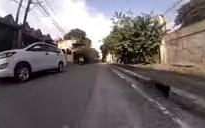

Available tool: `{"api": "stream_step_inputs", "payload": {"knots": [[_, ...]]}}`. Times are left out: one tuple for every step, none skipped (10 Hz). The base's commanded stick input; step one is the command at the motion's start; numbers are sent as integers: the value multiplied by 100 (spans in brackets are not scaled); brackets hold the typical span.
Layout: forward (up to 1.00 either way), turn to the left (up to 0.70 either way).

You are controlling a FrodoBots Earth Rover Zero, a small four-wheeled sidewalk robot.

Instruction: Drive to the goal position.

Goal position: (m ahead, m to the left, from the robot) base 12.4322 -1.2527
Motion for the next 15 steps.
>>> {"api": "stream_step_inputs", "payload": {"knots": [[100,0],[100,0],[100,0],[100,0],[100,0],[100,0],[100,0],[100,0],[100,0],[100,0],[100,0],[100,0],[100,0],[100,0],[100,0]]}}
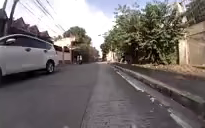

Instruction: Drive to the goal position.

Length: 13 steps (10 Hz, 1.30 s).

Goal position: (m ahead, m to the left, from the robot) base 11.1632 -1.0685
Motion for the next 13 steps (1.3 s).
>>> {"api": "stream_step_inputs", "payload": {"knots": [[100,0],[100,0],[100,0],[100,0],[100,0],[100,0],[100,0],[100,0],[100,0],[100,0],[100,0],[100,0],[100,0]]}}
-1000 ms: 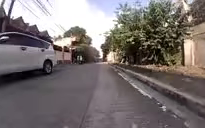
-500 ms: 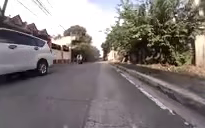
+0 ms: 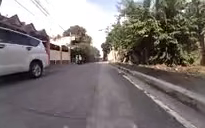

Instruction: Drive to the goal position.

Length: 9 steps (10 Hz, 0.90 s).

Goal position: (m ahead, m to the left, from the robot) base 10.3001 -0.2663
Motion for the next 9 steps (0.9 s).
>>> {"api": "stream_step_inputs", "payload": {"knots": [[100,-31],[100,-9],[100,-1],[100,0],[100,0],[100,0],[100,0],[100,0],[100,0]]}}
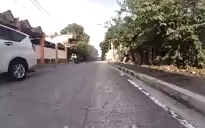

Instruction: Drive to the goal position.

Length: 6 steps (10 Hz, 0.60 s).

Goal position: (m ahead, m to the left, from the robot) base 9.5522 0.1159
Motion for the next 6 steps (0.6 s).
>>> {"api": "stream_step_inputs", "payload": {"knots": [[100,0],[100,0],[100,0],[100,0],[100,0],[100,0]]}}
